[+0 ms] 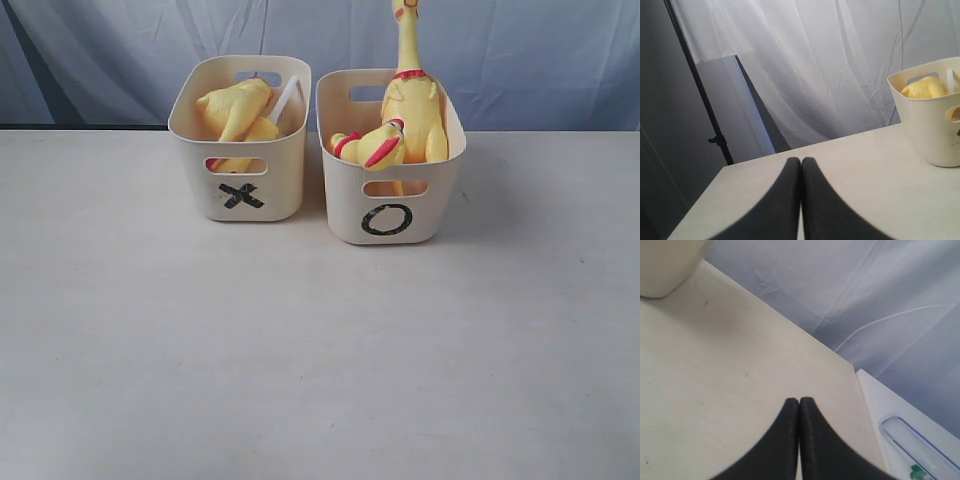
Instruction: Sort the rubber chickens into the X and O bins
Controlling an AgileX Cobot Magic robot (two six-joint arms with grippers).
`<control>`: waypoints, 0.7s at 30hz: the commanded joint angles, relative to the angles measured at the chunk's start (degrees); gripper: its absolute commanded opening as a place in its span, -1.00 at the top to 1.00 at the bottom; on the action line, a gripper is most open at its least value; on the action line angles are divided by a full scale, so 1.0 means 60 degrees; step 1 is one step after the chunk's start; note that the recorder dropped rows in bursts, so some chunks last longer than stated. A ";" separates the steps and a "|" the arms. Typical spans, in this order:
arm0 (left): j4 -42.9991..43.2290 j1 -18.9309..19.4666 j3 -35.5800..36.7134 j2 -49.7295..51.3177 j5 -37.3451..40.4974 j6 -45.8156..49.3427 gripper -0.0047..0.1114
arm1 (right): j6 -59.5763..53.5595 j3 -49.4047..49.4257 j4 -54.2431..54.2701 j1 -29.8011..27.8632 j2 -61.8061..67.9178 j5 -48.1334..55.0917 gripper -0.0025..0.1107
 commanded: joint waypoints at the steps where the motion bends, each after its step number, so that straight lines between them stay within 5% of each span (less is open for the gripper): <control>1: 0.0000 0.0133 0.0191 -0.0047 0.0177 -0.0013 0.91 | -0.0027 0.0045 0.0056 0.0251 -0.0046 -0.0109 0.96; 4: 0.0000 0.0133 0.0191 -0.0047 0.1818 -0.0013 0.91 | -0.0027 0.0045 0.0056 0.0250 -0.0046 -0.0031 0.96; 21: 0.0000 0.0133 0.0191 -0.0047 0.1702 -0.0013 0.91 | -0.0027 0.0045 0.0056 0.0250 -0.0046 0.0005 0.96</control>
